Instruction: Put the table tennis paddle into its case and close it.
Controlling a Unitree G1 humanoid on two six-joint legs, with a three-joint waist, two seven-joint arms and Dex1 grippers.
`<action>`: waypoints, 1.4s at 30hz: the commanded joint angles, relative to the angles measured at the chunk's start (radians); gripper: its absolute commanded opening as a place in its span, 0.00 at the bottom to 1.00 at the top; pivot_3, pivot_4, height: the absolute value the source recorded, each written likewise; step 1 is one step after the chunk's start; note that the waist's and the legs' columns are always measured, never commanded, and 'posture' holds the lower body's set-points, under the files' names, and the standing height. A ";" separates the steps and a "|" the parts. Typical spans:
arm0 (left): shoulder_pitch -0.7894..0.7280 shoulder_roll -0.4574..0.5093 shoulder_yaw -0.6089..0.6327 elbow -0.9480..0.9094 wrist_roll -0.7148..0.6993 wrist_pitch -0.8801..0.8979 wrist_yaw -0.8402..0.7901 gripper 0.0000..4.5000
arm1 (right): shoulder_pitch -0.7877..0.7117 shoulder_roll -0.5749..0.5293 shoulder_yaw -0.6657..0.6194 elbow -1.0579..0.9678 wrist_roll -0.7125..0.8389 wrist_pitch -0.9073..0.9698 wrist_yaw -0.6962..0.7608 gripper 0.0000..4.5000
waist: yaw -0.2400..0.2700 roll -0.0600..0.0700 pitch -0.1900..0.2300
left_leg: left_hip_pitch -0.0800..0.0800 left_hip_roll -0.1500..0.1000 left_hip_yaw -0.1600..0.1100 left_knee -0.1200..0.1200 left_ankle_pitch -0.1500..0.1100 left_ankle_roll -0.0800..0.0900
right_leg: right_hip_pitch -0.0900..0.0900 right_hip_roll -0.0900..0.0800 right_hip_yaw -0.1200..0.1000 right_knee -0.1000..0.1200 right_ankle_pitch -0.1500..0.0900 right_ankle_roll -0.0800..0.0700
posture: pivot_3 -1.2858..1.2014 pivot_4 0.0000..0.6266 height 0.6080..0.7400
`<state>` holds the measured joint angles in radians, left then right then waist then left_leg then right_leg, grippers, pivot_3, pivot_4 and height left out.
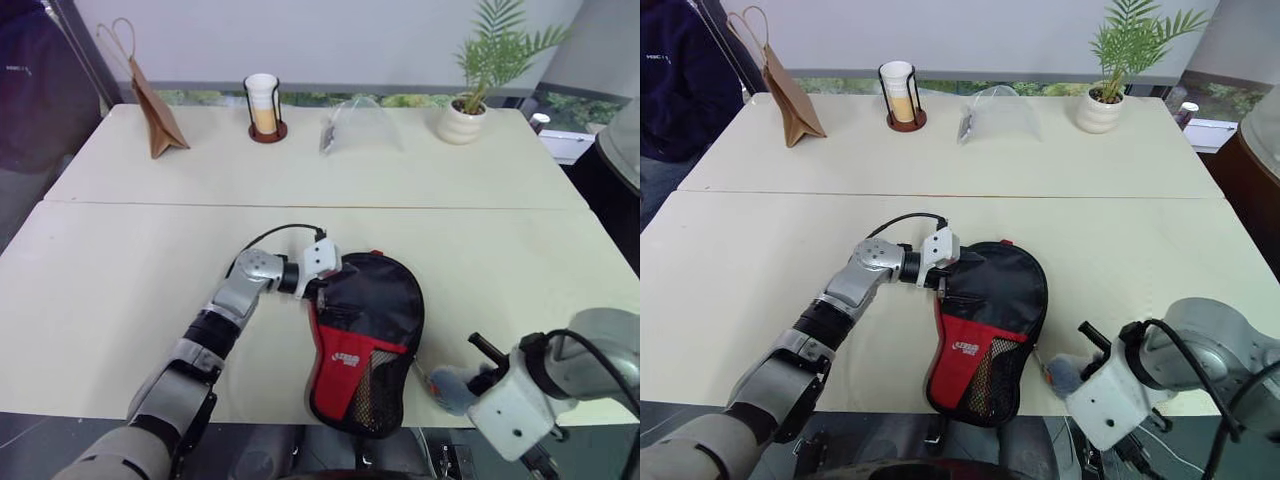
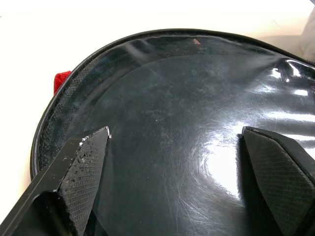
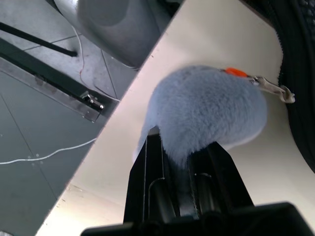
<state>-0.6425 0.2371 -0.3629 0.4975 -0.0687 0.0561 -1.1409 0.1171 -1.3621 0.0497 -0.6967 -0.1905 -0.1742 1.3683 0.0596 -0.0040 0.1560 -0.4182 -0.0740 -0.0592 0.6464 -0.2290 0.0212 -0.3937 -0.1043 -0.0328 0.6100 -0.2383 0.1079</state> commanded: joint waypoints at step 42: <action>0.019 0.001 -0.049 0.079 0.068 0.011 0.035 1.00 | 0.217 -0.132 -0.094 0.027 -0.030 -0.294 -0.013 0.00 | 0.007 0.004 -0.005 | 0.000 -0.004 0.001 0.001 -0.009 0.008 | 0.003 -0.003 0.000 -0.015 0.001 -0.001 | 0.52 0.24 0.95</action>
<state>-0.6488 0.2155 -0.3866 0.5028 -0.0676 0.0510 -1.1365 0.3238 -1.4805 -0.0323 -0.6876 -0.2208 -0.4851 1.3272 0.0668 0.0001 0.1509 -0.4183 -0.0775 -0.0580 0.6469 -0.2381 0.0295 -0.3906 -0.1075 -0.0331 0.5956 -0.2373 0.1066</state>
